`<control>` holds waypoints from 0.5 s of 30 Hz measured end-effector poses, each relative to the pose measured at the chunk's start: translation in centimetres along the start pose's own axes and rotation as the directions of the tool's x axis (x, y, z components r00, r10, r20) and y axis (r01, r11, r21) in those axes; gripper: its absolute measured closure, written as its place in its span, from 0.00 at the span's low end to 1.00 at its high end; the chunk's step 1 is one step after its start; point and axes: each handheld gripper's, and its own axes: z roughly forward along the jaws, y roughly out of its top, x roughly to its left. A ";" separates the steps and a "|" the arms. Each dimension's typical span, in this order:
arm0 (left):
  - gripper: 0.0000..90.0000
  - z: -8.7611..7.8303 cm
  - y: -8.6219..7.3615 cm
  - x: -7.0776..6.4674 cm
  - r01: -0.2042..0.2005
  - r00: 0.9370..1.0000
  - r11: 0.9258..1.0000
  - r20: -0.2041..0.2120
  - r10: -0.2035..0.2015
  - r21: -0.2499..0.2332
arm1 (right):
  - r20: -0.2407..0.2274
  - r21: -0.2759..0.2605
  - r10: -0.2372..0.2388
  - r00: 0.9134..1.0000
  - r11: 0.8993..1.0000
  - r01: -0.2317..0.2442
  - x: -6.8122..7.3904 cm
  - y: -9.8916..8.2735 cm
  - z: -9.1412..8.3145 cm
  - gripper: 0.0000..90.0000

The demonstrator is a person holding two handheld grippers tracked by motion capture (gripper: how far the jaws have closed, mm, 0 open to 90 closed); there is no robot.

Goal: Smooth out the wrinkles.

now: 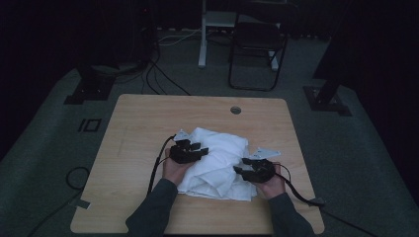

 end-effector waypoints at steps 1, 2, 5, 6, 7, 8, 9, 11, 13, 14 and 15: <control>0.57 0.0 0.0 -0.1 -0.005 1.000 1.000 -0.006 0.005 0.000 | 0.010 -0.012 0.003 1.000 1.000 -0.003 -0.1 0.0 -0.2 0.52; 0.56 0.1 0.0 -0.2 -0.013 1.000 1.000 -0.014 0.013 0.004 | 0.017 -0.032 0.013 1.000 0.999 -0.013 -0.2 0.2 -0.6 0.53; 0.54 0.1 0.0 -0.6 -0.027 0.999 1.000 -0.033 0.028 0.005 | 0.034 -0.072 0.033 0.999 0.997 -0.030 -0.3 0.6 -1.1 0.53; 0.54 0.2 0.1 -1.0 -0.048 0.997 0.999 -0.056 0.048 0.012 | 0.039 -0.087 0.041 0.998 0.995 -0.038 -0.3 0.7 -1.3 0.53; 0.53 0.3 0.1 -1.2 -0.053 0.996 0.998 -0.066 0.054 0.016 | 0.057 -0.134 0.061 0.997 0.990 -0.053 -0.2 1.2 -1.8 0.53; 0.53 0.4 0.2 -1.3 -0.057 0.995 0.998 -0.076 0.059 0.021 | 0.074 -0.147 0.071 0.995 0.987 -0.060 -0.1 1.4 -2.0 0.53; 0.53 0.4 0.2 -1.3 -0.057 0.995 0.998 -0.076 0.059 0.021 | 0.100 -0.156 0.083 0.991 0.985 -0.067 -0.1 1.6 -2.2 0.53; 0.52 0.5 0.2 -1.6 -0.057 0.993 0.998 -0.101 0.059 0.024 | 0.112 -0.180 0.106 0.988 0.980 -0.084 -0.2 1.7 -2.4 0.52; 0.52 0.6 0.2 -1.8 -0.060 0.991 0.998 -0.117 0.063 0.025 | 0.090 -0.199 0.119 0.989 0.975 -0.099 -0.1 1.8 -2.5 0.52; 0.52 0.7 0.2 -1.8 -0.058 0.991 0.998 -0.122 0.060 0.023 | 0.028 -0.207 0.110 0.994 0.973 -0.102 0.2 1.9 -2.3 0.50; 0.52 0.7 0.1 -1.9 -0.057 0.990 0.998 -0.129 0.059 0.020 | 0.007 -0.205 0.101 0.995 0.974 -0.097 0.4 2.0 -2.1 0.49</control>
